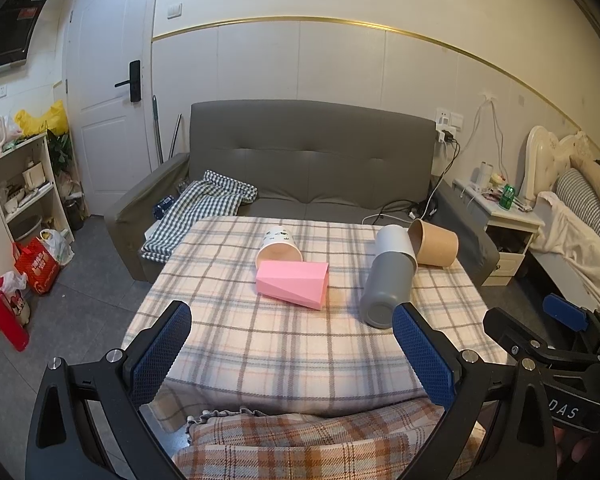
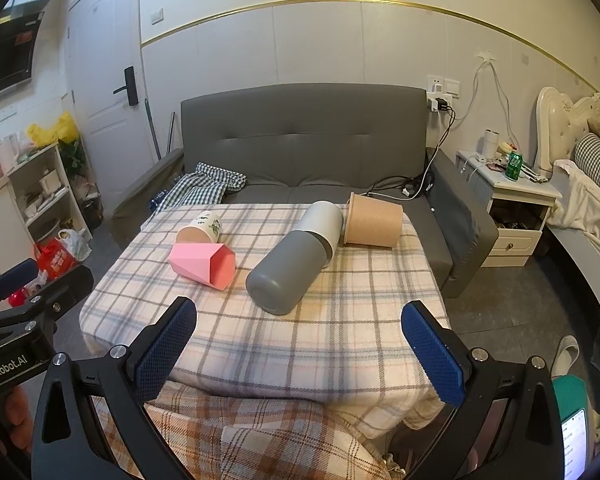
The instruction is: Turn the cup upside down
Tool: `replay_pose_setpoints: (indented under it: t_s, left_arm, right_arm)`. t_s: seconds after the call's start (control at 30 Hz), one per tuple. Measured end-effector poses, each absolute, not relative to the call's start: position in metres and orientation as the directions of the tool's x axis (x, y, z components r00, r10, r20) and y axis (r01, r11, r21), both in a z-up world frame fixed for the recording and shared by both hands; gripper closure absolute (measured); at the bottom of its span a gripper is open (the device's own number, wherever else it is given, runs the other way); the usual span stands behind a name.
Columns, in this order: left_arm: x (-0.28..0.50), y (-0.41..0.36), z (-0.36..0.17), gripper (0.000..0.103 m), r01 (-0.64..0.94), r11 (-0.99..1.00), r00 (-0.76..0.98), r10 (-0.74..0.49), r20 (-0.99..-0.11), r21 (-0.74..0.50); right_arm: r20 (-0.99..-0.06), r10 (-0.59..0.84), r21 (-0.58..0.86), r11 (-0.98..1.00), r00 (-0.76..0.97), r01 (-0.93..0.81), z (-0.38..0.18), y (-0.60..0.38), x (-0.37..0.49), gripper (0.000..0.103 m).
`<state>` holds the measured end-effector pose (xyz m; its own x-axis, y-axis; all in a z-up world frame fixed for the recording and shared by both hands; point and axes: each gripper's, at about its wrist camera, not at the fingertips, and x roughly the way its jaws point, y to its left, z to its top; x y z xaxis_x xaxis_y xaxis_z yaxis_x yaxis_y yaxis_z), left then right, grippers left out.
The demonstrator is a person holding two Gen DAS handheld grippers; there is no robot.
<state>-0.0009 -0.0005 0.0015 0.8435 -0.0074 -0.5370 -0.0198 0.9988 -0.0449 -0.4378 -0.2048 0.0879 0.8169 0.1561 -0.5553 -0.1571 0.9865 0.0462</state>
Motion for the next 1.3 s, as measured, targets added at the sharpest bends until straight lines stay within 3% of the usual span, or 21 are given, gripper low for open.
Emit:
replay_pose_setpoints:
  t_s: [1.3]
  left_arm:
    - [-0.0024,-0.0018,-0.0006,0.0,-0.019,0.999,0.838,-0.008,-0.546,-0.044]
  right_arm:
    - [-0.558,0.157,0.046,0.986,0.815,-0.159,0.0869,-0.2039,-0.4375,0.0]
